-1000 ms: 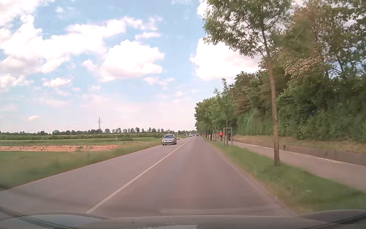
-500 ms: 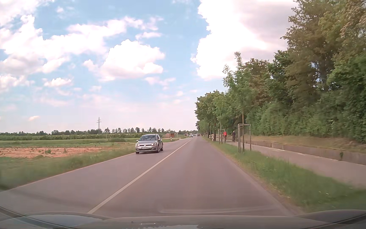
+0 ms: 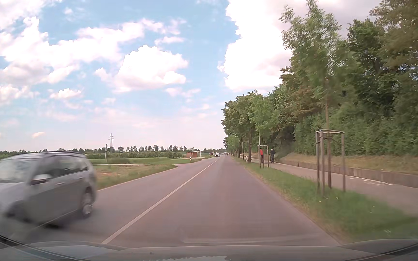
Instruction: Follow the waypoints while adhering to traffic rules and regulations
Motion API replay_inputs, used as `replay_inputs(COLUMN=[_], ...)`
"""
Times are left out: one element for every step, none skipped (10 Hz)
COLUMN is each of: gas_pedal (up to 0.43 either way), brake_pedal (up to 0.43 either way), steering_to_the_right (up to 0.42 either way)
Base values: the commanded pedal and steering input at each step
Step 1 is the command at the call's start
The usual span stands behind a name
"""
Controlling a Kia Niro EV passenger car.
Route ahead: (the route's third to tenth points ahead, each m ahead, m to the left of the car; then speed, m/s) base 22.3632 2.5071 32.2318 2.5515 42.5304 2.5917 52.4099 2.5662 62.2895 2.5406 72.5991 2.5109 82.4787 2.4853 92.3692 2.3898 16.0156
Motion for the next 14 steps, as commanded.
replay_inputs(gas_pedal=[0.118, 0.118, 0.118, 0.118, 0.118, 0.118, 0.118, 0.118, 0.118, 0.118, 0.118, 0.118, 0.118, 0.118], brake_pedal=[0.018, 0.018, 0.018, 0.018, 0.018, 0.018, 0.018, 0.018, 0.018, 0.018, 0.018, 0.018, 0.018, 0.018], steering_to_the_right=[0.001, 0.001, 0.001, 0.001, 0.001, 0.0, -0.003, -0.003, -0.003, -0.002, -0.001, -0.001, -0.001, -0.001])
